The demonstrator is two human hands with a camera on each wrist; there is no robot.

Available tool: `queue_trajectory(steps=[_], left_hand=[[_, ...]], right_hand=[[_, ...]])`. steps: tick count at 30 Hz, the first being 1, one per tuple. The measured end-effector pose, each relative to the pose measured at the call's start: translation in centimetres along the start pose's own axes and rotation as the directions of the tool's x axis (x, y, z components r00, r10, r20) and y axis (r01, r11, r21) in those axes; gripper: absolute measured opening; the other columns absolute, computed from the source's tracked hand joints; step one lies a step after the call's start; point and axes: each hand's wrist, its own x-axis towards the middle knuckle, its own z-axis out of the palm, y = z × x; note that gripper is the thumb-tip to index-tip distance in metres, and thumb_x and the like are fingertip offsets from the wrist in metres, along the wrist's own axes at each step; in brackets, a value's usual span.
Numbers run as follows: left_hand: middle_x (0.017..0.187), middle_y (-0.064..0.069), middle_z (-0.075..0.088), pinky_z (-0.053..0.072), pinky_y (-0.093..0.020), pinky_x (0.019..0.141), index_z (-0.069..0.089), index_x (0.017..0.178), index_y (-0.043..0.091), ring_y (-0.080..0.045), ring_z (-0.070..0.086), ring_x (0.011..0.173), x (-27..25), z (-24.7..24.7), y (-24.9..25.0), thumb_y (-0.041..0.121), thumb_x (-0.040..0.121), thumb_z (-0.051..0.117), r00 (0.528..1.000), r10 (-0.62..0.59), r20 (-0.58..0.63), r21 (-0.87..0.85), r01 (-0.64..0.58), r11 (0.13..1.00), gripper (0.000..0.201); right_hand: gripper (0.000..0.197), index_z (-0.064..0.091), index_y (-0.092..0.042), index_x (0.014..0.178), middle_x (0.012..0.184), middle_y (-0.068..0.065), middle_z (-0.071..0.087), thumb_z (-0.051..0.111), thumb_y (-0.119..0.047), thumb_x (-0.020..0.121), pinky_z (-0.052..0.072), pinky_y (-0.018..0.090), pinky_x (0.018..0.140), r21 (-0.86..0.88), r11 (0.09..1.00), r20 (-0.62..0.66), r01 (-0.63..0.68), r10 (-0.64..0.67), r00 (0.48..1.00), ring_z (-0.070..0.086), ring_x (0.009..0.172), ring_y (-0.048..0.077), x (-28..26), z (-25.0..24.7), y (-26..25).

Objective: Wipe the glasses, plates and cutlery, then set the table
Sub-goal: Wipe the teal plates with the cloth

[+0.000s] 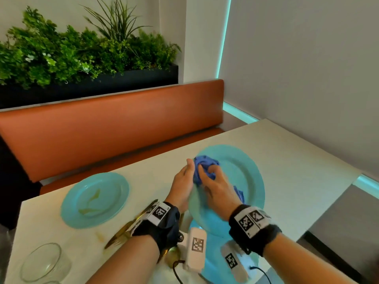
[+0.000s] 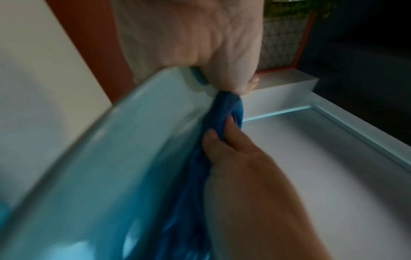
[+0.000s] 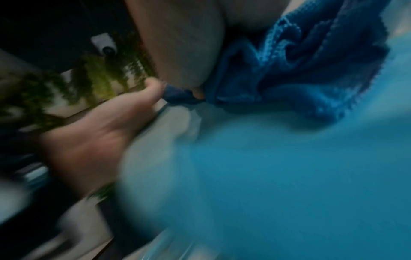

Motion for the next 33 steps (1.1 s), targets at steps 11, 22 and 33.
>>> queue_trajectory(steps=[11, 22, 33], left_hand=[[0.116, 0.000, 0.060, 0.049, -0.042, 0.094, 0.055, 0.123, 0.021, -0.025, 0.060, 0.107, -0.4, -1.7, -5.8, 0.056, 0.096, 0.025, 0.950, -0.287, -0.120, 0.170, 0.304, 0.937, 0.054], [0.129, -0.007, 0.055, 0.044, -0.026, 0.085, 0.048, 0.130, 0.003, -0.029, 0.056, 0.115, 0.4, -0.3, -14.6, 0.034, 0.093, 0.052, 0.952, -0.252, -0.173, 0.625, 0.304, 0.719, 0.048], [0.142, -0.013, 0.038, 0.028, -0.034, 0.112, 0.031, 0.137, 0.005, -0.027, 0.034, 0.136, 1.9, 0.1, -14.5, 0.034, 0.092, 0.053, 0.985, -0.100, -0.140, 0.946, 0.162, 0.279, 0.058]], right_hand=[[0.034, 0.077, -0.016, 0.090, 0.080, 0.010, 0.062, 0.059, -0.004, 0.064, 0.043, 0.017, 0.055, -0.136, 0.973, 0.252, -0.187, 0.216, 0.943, 0.066, 0.055, 0.028, -8.5, -2.8, 8.2], [0.038, 0.055, -0.015, 0.130, 0.118, 0.017, 0.055, 0.052, -0.008, 0.092, 0.024, 0.013, 0.075, -0.062, 0.833, 0.157, -0.549, 0.551, 0.819, 0.054, 0.109, 0.032, -7.2, -5.3, 8.6], [0.040, 0.052, -0.021, 0.133, 0.121, 0.012, 0.055, 0.051, -0.014, 0.093, 0.029, 0.017, 0.082, -0.031, 0.774, 0.326, -0.632, 0.605, 0.726, 0.052, 0.113, 0.028, -6.2, -3.4, 8.1]])
